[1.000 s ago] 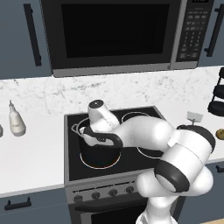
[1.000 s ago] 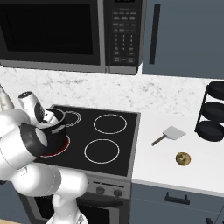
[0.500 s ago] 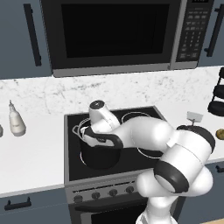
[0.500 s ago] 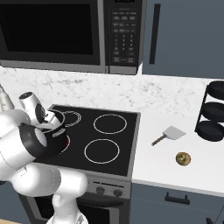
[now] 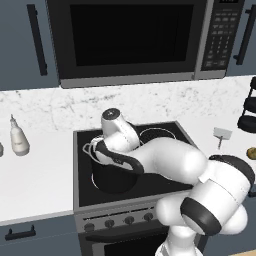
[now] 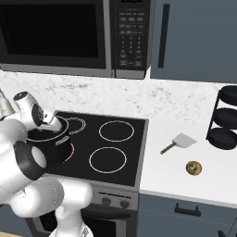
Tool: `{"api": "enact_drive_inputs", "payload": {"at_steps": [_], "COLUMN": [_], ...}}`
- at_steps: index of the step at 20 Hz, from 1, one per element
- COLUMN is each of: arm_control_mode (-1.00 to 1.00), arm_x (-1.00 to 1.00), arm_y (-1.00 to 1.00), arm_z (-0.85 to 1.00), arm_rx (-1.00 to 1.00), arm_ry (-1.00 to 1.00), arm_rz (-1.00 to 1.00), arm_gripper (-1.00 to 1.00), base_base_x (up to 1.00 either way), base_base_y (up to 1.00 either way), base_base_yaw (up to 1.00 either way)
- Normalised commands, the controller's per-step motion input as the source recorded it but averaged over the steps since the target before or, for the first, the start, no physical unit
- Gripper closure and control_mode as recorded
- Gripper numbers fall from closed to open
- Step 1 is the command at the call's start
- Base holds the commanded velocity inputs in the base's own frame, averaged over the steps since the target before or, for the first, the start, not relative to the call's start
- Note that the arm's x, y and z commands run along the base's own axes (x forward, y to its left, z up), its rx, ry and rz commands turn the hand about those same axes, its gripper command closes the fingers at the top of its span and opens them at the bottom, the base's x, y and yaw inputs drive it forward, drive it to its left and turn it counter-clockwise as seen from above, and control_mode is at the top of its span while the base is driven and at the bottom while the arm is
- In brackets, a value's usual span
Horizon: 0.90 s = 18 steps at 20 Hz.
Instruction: Put the onion and broccoli in the pot. Retrieve the spatula and lightly stir the vegetables in the pot.
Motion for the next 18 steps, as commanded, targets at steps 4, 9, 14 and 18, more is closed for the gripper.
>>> {"api": "enact_drive_inputs", "payload": {"at_steps": [4, 9, 14, 18], "arm_control_mode": [-1.0, -1.0, -1.0, -1.0], "arm_x": [-0.29, -0.55, -0.7, -0.8], "arm_y": [0.0, 0.0, -0.13, -0.51], "arm_z": [0.65, 0.69, 0.82, 0.72], "arm_rx": [0.0, 0.0, 0.02, 0.06], "arm_ry": [-0.11, -0.13, -0.09, -0.07], "arm_rz": [0.0, 0.0, 0.0, 0.0], "arm_gripper": [-1.0, -1.0, -1.0, -1.0], "base_base_x": [0.0, 0.0, 0.0, 0.0], "base_base_y": [0.0, 0.0, 0.0, 0.0], "base_base_yaw": [0.0, 0.0, 0.0, 0.0]}}
